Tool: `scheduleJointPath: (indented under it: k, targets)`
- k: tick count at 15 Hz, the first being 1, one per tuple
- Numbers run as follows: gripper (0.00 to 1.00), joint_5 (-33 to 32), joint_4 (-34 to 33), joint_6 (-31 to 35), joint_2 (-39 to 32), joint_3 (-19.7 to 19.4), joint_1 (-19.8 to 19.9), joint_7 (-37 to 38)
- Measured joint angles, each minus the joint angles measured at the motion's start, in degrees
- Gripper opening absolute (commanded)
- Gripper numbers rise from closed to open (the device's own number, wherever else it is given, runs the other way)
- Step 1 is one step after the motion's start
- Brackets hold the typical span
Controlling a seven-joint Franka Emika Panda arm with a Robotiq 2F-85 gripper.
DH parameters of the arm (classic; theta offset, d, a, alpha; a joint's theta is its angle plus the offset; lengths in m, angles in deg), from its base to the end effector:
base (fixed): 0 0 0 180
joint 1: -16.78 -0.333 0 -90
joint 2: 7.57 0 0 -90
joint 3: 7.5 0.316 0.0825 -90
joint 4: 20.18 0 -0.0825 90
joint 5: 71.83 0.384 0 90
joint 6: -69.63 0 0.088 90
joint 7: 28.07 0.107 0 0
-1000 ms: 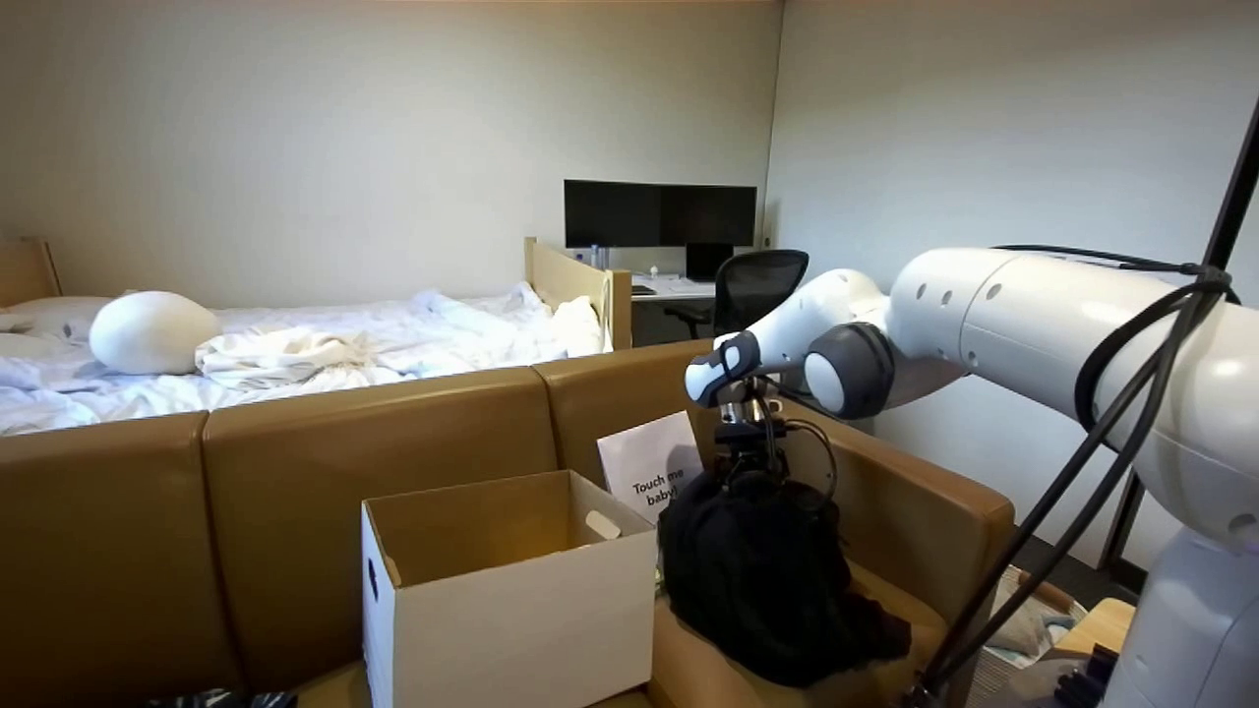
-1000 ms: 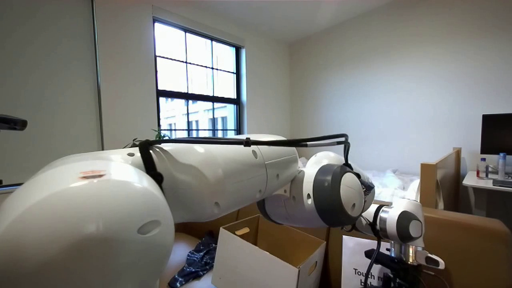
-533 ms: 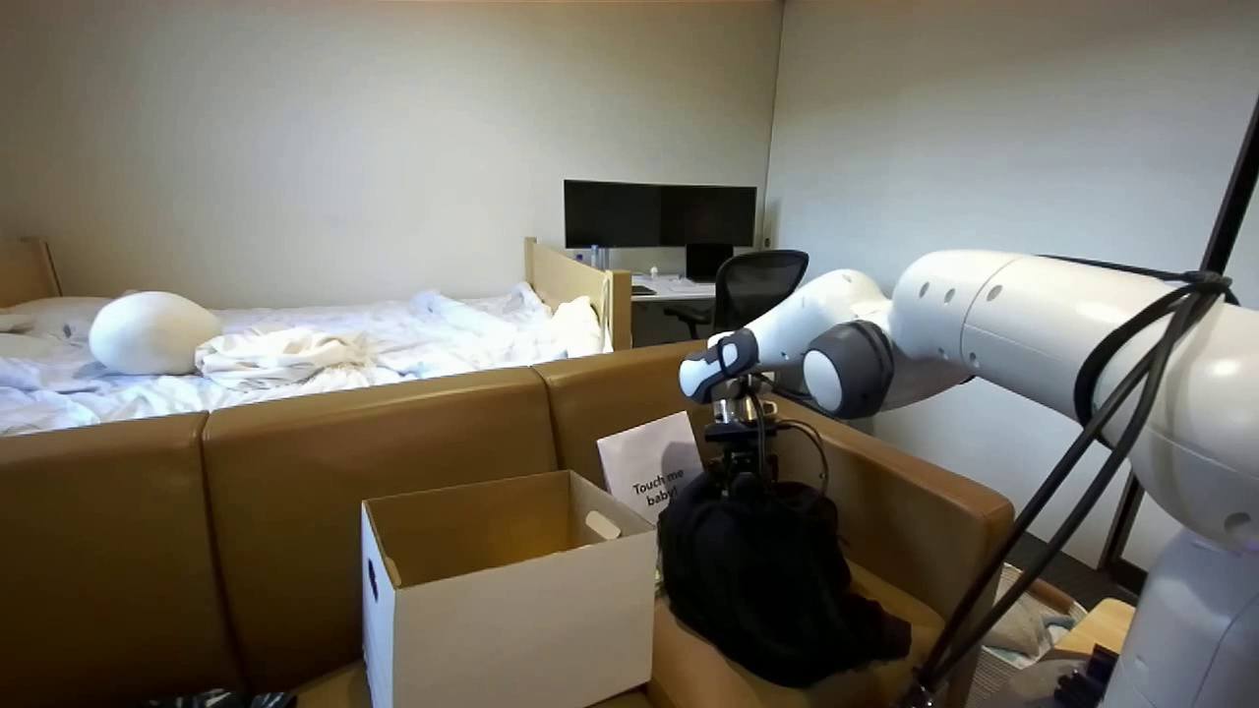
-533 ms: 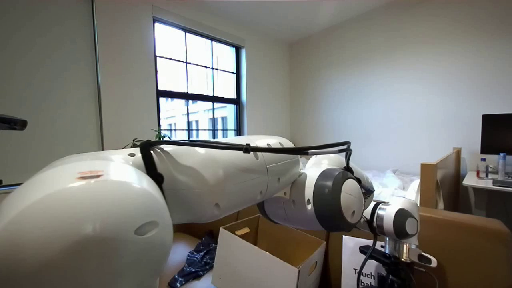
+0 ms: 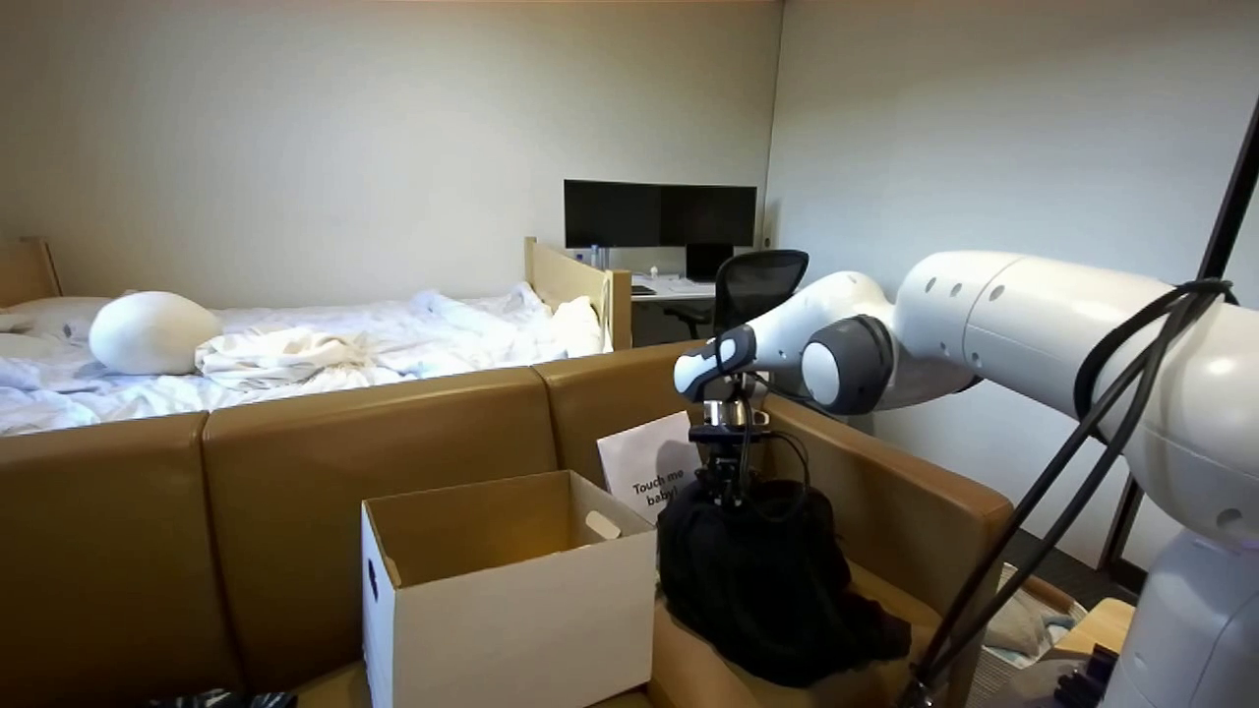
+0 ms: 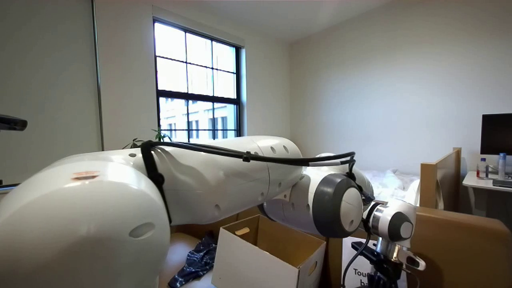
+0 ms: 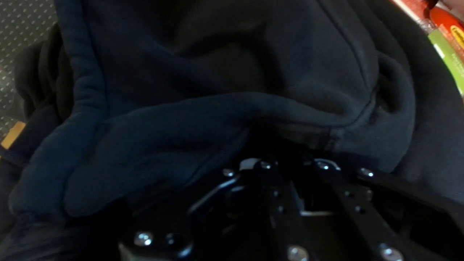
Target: Put the black jersey inside the box
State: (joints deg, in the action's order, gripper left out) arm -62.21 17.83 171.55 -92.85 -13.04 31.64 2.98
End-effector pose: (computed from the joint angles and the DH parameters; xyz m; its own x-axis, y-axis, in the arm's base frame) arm 0.7012 -0.2099 0.0047 0.5714 -0.7503 -0.3325 -0.7539 -0.6399 0.1485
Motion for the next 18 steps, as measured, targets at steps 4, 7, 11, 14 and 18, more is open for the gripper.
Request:
scheduleJointPath:
  k: [4, 7, 11, 14, 18]
  targets:
    - [0.47, 4.56, -0.64, 0.04, 0.01, 3.10, 1.64, 0.40]
    - [0.66, 8.99, -2.19, 0.97, 0.09, 6.03, 3.72, 0.40]
    - [0.92, 13.31, -2.13, 7.98, 0.01, 8.66, 4.85, 2.18]
    - [1.00, 13.63, -0.06, 15.51, -0.13, 9.13, 4.05, 4.98]
    - [1.00, 13.50, 3.92, 22.94, -0.39, 7.85, 2.15, 8.35]
